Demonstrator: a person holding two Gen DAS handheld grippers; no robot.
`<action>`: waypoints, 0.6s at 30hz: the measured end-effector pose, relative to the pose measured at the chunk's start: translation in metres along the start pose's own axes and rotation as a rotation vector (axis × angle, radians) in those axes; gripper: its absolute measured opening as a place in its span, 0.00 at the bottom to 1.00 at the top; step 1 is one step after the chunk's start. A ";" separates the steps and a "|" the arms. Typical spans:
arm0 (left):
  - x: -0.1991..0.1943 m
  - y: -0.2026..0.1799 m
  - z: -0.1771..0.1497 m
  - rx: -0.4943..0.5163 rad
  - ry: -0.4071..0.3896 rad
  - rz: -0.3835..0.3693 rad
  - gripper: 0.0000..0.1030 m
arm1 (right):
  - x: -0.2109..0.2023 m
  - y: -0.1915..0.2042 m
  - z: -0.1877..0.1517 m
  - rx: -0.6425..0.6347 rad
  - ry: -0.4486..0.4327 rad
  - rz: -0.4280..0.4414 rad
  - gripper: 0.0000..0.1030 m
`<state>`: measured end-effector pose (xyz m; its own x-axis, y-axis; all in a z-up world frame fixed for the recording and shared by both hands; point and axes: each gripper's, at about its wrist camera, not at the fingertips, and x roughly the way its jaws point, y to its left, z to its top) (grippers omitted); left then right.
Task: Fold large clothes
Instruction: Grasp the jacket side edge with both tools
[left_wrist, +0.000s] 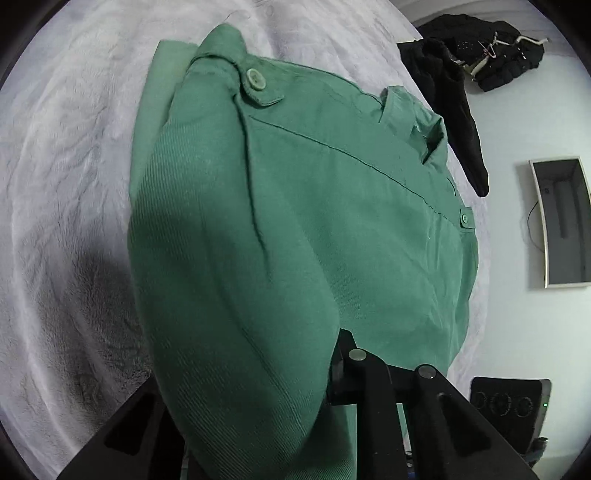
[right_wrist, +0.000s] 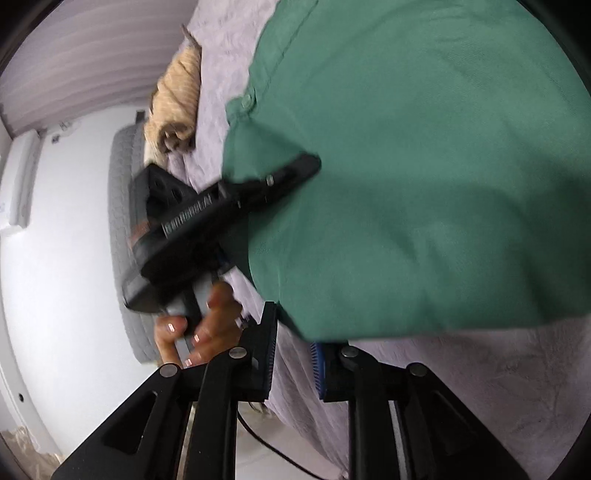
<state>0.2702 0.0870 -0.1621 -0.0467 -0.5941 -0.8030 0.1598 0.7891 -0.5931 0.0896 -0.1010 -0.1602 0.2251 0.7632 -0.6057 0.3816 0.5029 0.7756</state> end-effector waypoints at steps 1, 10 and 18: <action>-0.004 -0.006 -0.002 0.026 -0.016 0.020 0.20 | -0.007 0.002 -0.005 -0.040 0.028 -0.032 0.20; -0.032 -0.071 -0.002 0.140 -0.129 0.066 0.20 | -0.101 -0.011 0.034 -0.219 -0.285 -0.386 0.14; -0.042 -0.185 -0.010 0.361 -0.177 0.135 0.20 | -0.067 -0.062 0.051 -0.176 -0.175 -0.320 0.09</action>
<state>0.2329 -0.0327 -0.0188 0.1637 -0.5319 -0.8308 0.4895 0.7750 -0.3997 0.0968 -0.2037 -0.1768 0.2747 0.4839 -0.8309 0.3010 0.7774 0.5523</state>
